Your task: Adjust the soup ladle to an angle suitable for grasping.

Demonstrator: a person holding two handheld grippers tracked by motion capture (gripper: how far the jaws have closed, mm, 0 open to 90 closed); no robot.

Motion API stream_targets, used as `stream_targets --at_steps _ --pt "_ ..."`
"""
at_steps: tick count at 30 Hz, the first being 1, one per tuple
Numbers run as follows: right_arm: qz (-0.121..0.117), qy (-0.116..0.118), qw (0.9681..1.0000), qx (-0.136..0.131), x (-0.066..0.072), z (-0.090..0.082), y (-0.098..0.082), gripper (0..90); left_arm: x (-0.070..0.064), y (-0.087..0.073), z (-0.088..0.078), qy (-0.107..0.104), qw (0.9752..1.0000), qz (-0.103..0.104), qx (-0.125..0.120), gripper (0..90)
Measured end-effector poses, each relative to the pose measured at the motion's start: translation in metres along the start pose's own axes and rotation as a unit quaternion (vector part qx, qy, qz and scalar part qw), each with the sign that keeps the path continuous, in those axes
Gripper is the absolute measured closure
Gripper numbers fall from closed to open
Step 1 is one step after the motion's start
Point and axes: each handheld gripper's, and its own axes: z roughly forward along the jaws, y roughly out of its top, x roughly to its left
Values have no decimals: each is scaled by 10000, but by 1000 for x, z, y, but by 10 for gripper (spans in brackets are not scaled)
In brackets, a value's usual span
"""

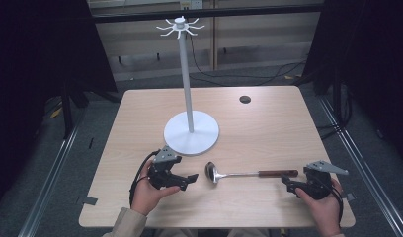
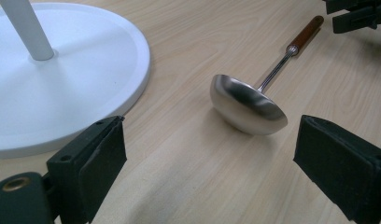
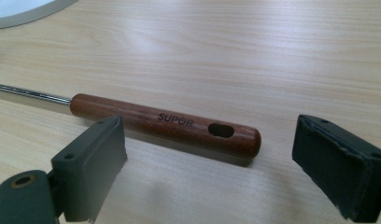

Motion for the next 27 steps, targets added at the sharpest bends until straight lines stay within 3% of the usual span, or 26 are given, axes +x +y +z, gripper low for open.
stream_targets --at_steps 15,23,24,27 --pt "-5 163 9999 -18 5 -1 4 217 0 -4 -2 73 9999 -24 99 97" --pt "-65 107 9999 -25 6 -7 5 365 1 -7 -4 40 9999 16 108 97" --pt "-22 119 9999 -64 6 -7 7 425 2 -11 -8 64 9999 -16 141 97" --pt "-81 116 9999 -30 8 -5 9 496 4 -15 -11 108 9998 -32 175 99"
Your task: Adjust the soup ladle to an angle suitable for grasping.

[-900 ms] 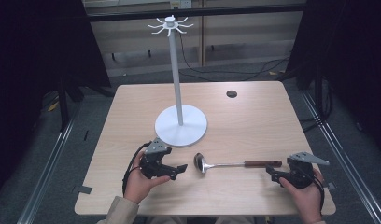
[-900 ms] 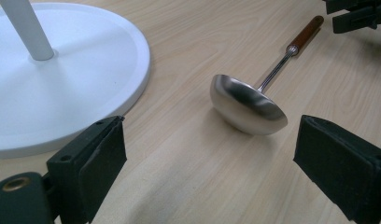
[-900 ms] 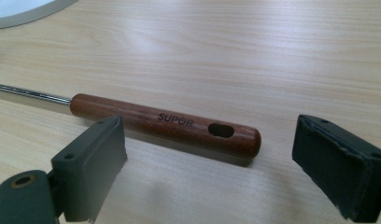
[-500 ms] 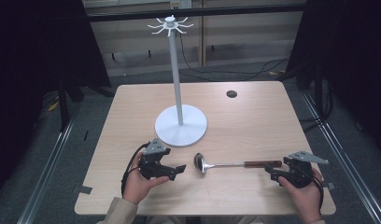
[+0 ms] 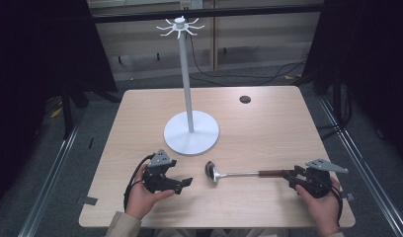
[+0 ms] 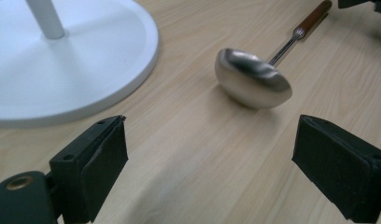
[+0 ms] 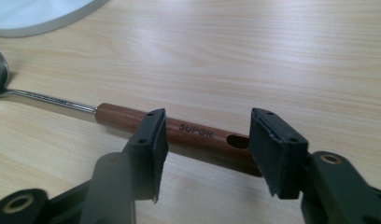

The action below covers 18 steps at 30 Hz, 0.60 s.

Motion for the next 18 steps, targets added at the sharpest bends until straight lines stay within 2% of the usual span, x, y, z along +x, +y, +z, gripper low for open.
stream_targets --at_steps 1,3,4,5,9,14,18 --pt "-46 13 10000 38 1 1 0 540 1 -4 -3 70 10000 -21 43 100" --pt "-65 6 10000 54 2 1 1 563 1 -5 -4 106 9999 -19 89 100" --pt "-104 -18 9999 73 3 1 1 602 1 -7 -6 105 9999 -37 65 100" --pt "-109 31 9999 110 3 2 2 693 1 -9 -9 105 9999 -81 42 102" --pt "-154 9 9998 105 3 2 3 801 0 -17 -13 127 9999 -60 96 104" --pt "-127 -109 9999 32 -1 2 6 868 0 -21 -17 187 9998 -106 48 106" --pt "-109 -99 9998 99 -3 5 5 890 0 -22 -17 176 9998 -94 77 110"
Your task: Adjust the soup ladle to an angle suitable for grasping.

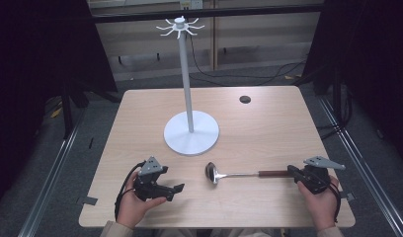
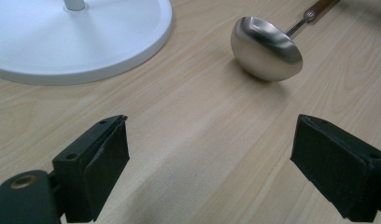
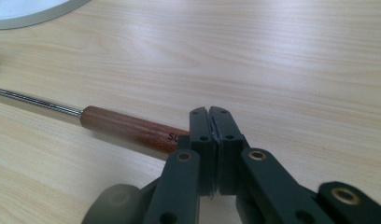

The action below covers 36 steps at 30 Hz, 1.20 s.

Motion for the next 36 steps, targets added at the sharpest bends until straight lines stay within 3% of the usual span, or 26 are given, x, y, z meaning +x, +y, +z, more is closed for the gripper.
stream_targets --at_steps 8,11,18,24,30,36 --pt "-8 -91 9999 69 -3 3 -1 900 0 1 4 -35 10000 6 -30 113" --pt "56 -259 9996 32 -7 2 -2 900 0 2 4 -24 10000 -29 -19 112" --pt "152 -382 9991 37 -12 1 -3 900 2 4 4 -50 10000 36 -27 114" --pt "329 -516 9980 -129 -21 -9 -3 900 3 6 9 -105 9999 41 -20 115" --pt "360 -330 9988 54 -15 -11 -11 900 3 8 10 -111 9999 36 -34 115" --pt "301 -545 9976 288 -15 -4 -15 897 -1 10 11 -154 9998 97 -34 116"
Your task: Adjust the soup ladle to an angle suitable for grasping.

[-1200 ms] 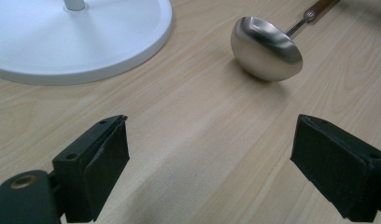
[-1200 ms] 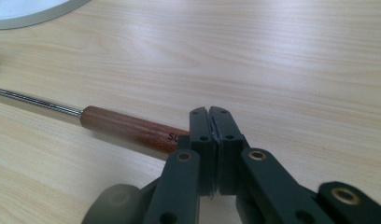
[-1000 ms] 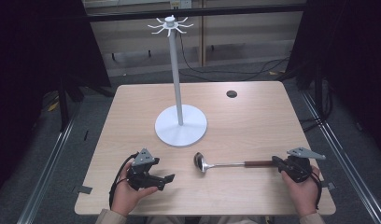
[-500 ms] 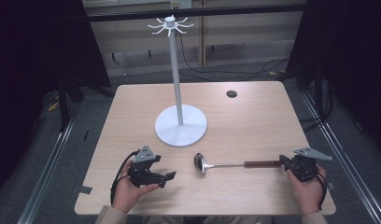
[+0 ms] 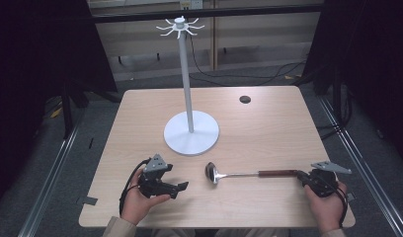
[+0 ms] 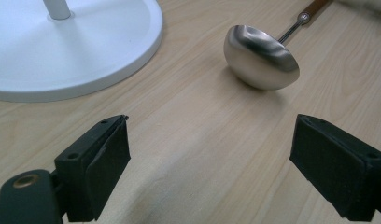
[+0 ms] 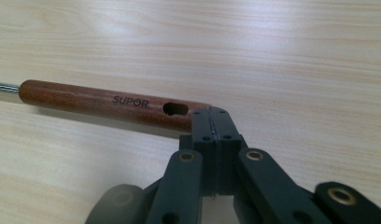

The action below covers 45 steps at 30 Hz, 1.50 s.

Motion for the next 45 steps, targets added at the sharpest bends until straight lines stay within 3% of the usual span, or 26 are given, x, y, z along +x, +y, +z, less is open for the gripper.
stream_targets --at_steps 7,12,19,25,34,45 --pt "-38 -79 9999 70 7 16 15 883 2 0 -1 -1 10000 -30 -14 117" --pt "79 -186 9997 120 10 32 21 873 3 -1 -1 -16 10000 -83 -54 118" --pt "99 -292 9993 227 14 52 45 849 7 -1 -3 1 9999 -104 -93 119" --pt "165 -198 9994 233 18 72 68 820 10 -2 -2 -5 9998 -158 -93 120" --pt "310 -63 9990 316 30 99 85 782 12 -1 0 -45 9998 -170 -65 121" --pt "227 11 9990 385 47 126 107 739 18 -3 2 -78 9996 -267 -108 123"
